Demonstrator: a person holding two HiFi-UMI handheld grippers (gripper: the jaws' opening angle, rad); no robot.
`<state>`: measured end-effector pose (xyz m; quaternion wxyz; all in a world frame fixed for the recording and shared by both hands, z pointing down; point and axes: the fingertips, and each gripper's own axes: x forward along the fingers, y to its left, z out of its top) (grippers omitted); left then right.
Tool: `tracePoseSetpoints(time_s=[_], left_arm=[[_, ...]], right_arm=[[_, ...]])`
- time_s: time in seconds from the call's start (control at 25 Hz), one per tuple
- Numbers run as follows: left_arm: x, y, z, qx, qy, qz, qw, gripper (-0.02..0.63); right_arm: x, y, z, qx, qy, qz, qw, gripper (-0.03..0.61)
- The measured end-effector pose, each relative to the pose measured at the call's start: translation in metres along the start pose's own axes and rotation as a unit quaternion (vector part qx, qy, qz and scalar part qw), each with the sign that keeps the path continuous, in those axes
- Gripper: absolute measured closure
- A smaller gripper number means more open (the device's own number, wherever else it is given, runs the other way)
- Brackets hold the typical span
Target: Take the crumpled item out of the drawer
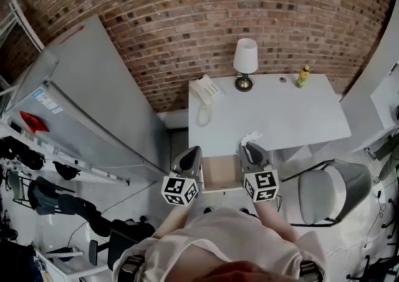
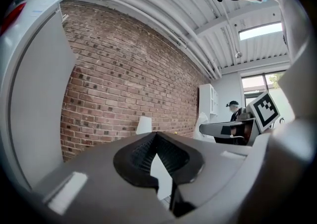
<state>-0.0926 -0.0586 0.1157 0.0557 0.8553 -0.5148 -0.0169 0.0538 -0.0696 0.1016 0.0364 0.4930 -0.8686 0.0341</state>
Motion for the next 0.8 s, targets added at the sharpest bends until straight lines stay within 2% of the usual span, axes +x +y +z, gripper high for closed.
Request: tracePoseSetpoints(time_s=[0.24, 0.8], left_arm=[[-0.003, -0.008, 0.009, 0.002, -0.011, -0.008, 0.9999, 0.606], [-0.007, -0.007, 0.000, 0.003, -0.001, -0.022, 0.9998, 0.606]], right_arm=[[-0.006, 0.004, 0.011, 0.005, -0.008, 0.001, 1.000, 0.534], [-0.006, 0.009, 0.009, 0.006, -0.005, -0.011, 1.000, 0.534]])
